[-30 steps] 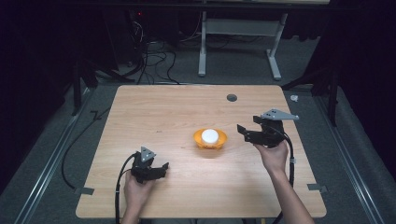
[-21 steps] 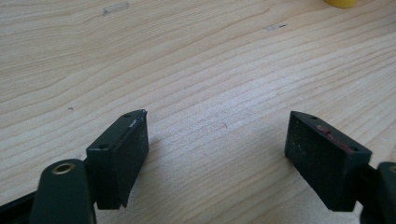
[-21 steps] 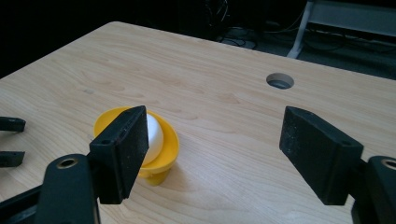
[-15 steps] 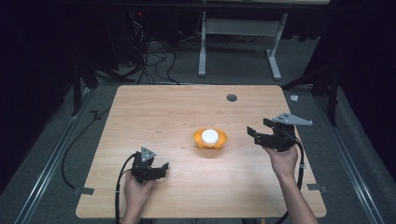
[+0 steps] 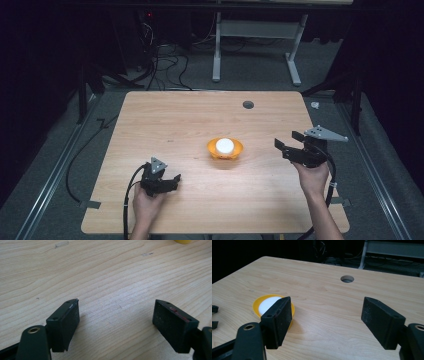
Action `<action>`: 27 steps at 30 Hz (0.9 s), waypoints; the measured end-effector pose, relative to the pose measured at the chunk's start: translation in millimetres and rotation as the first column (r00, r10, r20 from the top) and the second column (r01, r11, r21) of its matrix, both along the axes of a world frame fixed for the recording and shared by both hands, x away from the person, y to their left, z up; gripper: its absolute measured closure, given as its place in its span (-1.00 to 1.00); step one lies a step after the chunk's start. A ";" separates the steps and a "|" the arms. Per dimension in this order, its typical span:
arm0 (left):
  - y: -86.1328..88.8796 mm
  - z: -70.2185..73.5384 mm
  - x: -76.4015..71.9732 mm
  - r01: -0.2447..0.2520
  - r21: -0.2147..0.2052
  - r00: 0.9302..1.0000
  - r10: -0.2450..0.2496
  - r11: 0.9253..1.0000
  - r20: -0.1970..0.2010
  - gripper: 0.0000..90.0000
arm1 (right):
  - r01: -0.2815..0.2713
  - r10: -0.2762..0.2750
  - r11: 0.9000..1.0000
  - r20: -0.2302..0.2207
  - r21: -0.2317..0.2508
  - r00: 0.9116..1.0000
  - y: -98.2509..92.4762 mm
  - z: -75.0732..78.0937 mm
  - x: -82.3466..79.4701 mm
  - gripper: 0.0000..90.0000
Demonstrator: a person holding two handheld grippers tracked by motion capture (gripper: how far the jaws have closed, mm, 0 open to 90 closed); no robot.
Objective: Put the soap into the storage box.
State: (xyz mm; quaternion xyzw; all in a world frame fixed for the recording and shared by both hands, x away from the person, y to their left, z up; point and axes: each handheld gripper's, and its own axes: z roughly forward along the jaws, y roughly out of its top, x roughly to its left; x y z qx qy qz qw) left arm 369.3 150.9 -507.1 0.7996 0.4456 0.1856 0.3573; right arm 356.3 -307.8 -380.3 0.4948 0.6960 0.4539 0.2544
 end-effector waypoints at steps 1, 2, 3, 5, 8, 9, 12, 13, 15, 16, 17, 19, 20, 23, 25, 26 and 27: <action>0.0 0.0 0.0 0.000 0.000 1.000 0.000 1.000 0.000 -0.51 | 0.004 -0.004 1.000 -0.002 0.000 1.000 -1.3 -0.4 -1.2 -0.44; 0.0 0.0 0.0 0.000 0.000 1.000 0.000 1.000 0.000 -0.51 | 0.007 -0.007 1.000 0.000 0.000 1.000 -3.0 -0.8 -2.9 -0.44; 0.0 0.0 0.0 0.000 0.000 1.000 0.000 1.000 0.000 -0.51 | 0.008 -0.008 1.000 0.001 0.002 1.000 -3.9 -1.1 -3.9 -0.44; 0.0 0.0 0.0 0.000 0.000 1.000 0.000 1.000 0.000 -0.51 | 0.014 -0.014 1.000 0.002 0.004 1.000 -5.9 -1.5 -6.4 -0.44; 0.0 0.0 0.0 0.000 0.000 1.000 0.000 1.000 0.000 -0.51 | 0.021 -0.021 1.000 0.005 0.010 1.000 -9.7 -1.9 -10.4 -0.44; 0.0 0.0 0.0 0.000 0.000 1.000 0.000 1.000 0.000 -0.51 | 0.020 -0.020 1.000 0.006 0.009 1.000 -10.8 -2.2 -11.3 -0.44; 0.0 0.0 0.0 0.000 0.000 1.000 0.000 1.000 0.000 -0.51 | 0.022 -0.022 1.000 0.004 0.011 1.000 -12.4 -2.8 -14.6 -0.44; 0.0 0.0 0.0 0.000 0.001 1.000 0.000 1.000 0.000 -0.51 | 0.022 -0.022 1.000 0.006 0.011 1.000 -12.7 -3.4 -15.7 -0.43; 0.0 0.0 0.0 0.000 0.001 1.000 0.000 1.000 0.000 -0.51 | 0.025 -0.025 1.000 0.000 0.013 1.000 -12.6 -5.4 -17.8 -0.43; 0.0 0.0 0.0 0.000 0.001 1.000 0.000 1.000 0.000 -0.51 | 0.022 -0.022 1.000 0.000 0.009 1.000 -13.0 -6.9 -18.2 -0.43; 0.0 0.0 0.0 0.000 0.000 1.000 0.000 1.000 0.000 -0.51 | 0.022 -0.022 1.000 -0.004 0.009 1.000 -13.2 -8.4 -19.0 -0.43; 0.0 0.0 0.0 0.000 0.000 1.000 0.000 1.000 0.000 -0.51 | 0.024 -0.024 1.000 -0.009 0.013 1.000 -13.7 -11.6 -20.7 -0.43; 0.0 0.0 0.0 0.000 0.000 1.000 0.000 1.000 0.000 -0.51 | 0.025 -0.025 1.000 -0.011 0.013 1.000 -14.1 -12.9 -21.2 -0.43; 0.0 0.0 0.0 0.000 0.000 1.000 0.000 1.000 0.000 -0.51 | 0.026 -0.025 1.000 -0.011 0.017 1.000 -14.8 -16.3 -23.5 -0.43; 0.0 0.0 0.0 0.000 0.001 1.000 0.000 1.000 0.000 -0.51 | 0.025 -0.025 1.000 -0.015 0.017 1.000 -14.4 -18.3 -24.8 -0.43; 0.0 0.0 0.0 0.000 0.001 1.000 0.000 1.000 0.000 -0.51 | 0.027 -0.027 0.999 -0.018 0.018 0.999 -14.0 -19.0 -25.4 -0.43; -0.1 0.0 0.0 0.000 0.000 1.000 0.000 1.000 0.000 -0.51 | 0.025 -0.025 1.000 -0.017 0.016 1.000 -14.0 -19.9 -26.0 -0.43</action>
